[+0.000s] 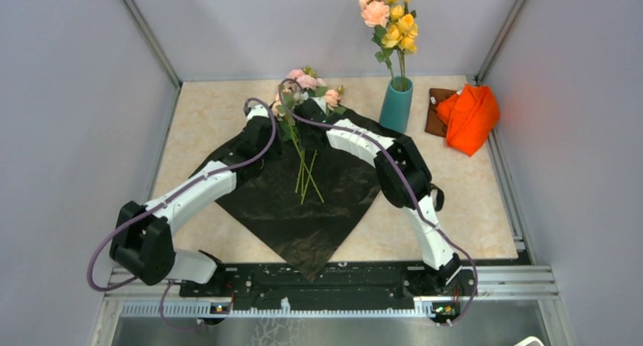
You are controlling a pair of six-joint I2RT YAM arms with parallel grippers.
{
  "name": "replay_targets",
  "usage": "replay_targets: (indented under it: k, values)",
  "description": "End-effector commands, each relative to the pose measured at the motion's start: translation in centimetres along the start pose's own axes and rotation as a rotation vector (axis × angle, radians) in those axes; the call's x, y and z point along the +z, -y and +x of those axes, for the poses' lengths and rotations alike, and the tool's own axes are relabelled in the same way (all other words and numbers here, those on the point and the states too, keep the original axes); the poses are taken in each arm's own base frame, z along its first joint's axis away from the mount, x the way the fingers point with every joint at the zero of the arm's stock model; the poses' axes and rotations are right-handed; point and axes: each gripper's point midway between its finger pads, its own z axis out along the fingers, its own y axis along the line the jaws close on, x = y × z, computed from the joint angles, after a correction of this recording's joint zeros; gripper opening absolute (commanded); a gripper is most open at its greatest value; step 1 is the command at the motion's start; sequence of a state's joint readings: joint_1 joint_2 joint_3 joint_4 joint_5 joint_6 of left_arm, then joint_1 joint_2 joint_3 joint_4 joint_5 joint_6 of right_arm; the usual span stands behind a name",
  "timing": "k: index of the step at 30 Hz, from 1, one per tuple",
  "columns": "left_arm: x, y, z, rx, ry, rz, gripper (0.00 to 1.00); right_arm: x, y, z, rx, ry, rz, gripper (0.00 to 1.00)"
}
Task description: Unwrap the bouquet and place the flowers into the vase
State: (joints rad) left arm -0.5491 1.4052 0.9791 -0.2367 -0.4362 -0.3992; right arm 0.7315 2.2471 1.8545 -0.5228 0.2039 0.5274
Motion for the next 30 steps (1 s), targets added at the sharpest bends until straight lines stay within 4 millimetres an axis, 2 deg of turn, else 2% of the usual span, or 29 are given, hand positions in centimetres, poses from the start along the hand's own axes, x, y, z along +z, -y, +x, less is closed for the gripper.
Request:
replay_targets:
  k: [1,10,12,16,18,19,21,26,30]
  values:
    - [-1.4,-0.4,-0.5,-0.015,0.035,0.020,0.54,0.5,-0.4,-0.7,0.022,0.027,0.033,0.47]
    - [-1.8,-0.3,-0.5,-0.010,0.044,0.041,0.54,1.5,0.1,-0.2,0.030,0.023,0.051,0.47]
    - [-1.7,-0.3,-0.4,-0.012,0.042,0.040,0.54,1.9,0.3,0.0,0.032,0.012,0.051,0.44]
    - [-1.8,-0.3,-0.4,-0.013,0.045,0.042,0.54,2.7,0.8,0.7,0.032,-0.005,0.063,0.28]
    - [-1.9,-0.4,-0.3,-0.014,0.045,0.044,0.55,2.9,1.0,0.9,0.029,-0.011,0.063,0.14]
    - [-2.0,-0.4,-0.4,-0.016,0.049,0.046,0.54,3.0,1.1,0.9,0.029,-0.013,0.064,0.02]
    - [-2.1,-0.4,-0.4,-0.018,0.055,0.047,0.55,2.9,1.1,0.9,0.026,-0.012,0.061,0.00]
    - [-2.0,-0.3,-0.3,-0.018,0.052,0.053,0.54,1.2,1.0,-0.9,0.015,0.041,0.058,0.00]
    - [-1.7,0.1,-0.1,-0.019,0.045,0.067,0.54,-2.3,0.9,-4.0,0.016,0.144,0.040,0.00]
